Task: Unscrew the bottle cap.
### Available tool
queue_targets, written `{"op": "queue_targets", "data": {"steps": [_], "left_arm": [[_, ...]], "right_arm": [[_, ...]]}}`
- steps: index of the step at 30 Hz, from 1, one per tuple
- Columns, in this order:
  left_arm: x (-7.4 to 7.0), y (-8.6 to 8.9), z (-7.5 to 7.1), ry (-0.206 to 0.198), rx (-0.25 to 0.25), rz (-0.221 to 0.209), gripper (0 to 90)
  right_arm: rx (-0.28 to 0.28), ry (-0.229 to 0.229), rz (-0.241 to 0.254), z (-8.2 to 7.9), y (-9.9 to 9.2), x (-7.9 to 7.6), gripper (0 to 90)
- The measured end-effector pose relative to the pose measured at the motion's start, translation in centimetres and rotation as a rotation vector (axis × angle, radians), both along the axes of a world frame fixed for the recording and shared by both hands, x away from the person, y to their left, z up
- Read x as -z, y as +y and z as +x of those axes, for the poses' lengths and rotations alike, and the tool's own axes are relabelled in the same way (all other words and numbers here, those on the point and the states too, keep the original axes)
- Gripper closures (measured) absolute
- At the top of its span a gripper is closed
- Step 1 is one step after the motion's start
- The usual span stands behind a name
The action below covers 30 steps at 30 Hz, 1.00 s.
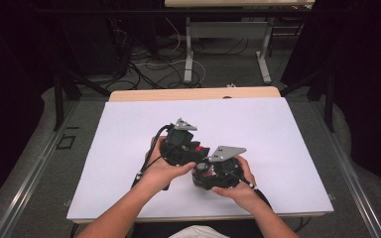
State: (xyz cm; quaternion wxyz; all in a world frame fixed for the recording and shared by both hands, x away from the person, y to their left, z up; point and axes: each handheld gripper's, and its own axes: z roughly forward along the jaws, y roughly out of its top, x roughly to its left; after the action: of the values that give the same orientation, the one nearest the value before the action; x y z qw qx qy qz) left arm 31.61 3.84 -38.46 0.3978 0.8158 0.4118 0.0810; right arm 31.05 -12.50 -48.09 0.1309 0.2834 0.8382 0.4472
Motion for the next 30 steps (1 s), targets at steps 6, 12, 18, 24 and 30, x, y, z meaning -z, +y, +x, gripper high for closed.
{"op": "queue_targets", "data": {"steps": [6, 12, 18, 24, 30], "left_arm": [[0.0, 0.4, 0.6, 0.023, 0.046, -0.036, 60.3], [0.0, 1.8, 1.4, -0.008, 0.215, -0.090, 49.4], [0.4, 2.7, 1.8, -0.080, 0.375, -0.049, 45.5], [0.8, 3.0, 2.1, -0.106, 0.465, -0.056, 55.0], [0.9, 3.0, 2.1, -0.089, 0.443, -0.059, 60.9]], "right_arm": [[0.003, 0.012, 0.011, 0.1, -0.2, -0.1, 29.7], [-0.010, 0.029, 0.019, 0.2, -0.4, -0.1, 29.7], [-0.046, 0.035, 0.026, 0.2, -0.5, -0.1, 29.7], [-0.087, 0.022, 0.040, 0.0, -0.2, -0.1, 29.7], [-0.079, 0.031, 0.042, -0.1, -0.1, -0.1, 29.7]]}}
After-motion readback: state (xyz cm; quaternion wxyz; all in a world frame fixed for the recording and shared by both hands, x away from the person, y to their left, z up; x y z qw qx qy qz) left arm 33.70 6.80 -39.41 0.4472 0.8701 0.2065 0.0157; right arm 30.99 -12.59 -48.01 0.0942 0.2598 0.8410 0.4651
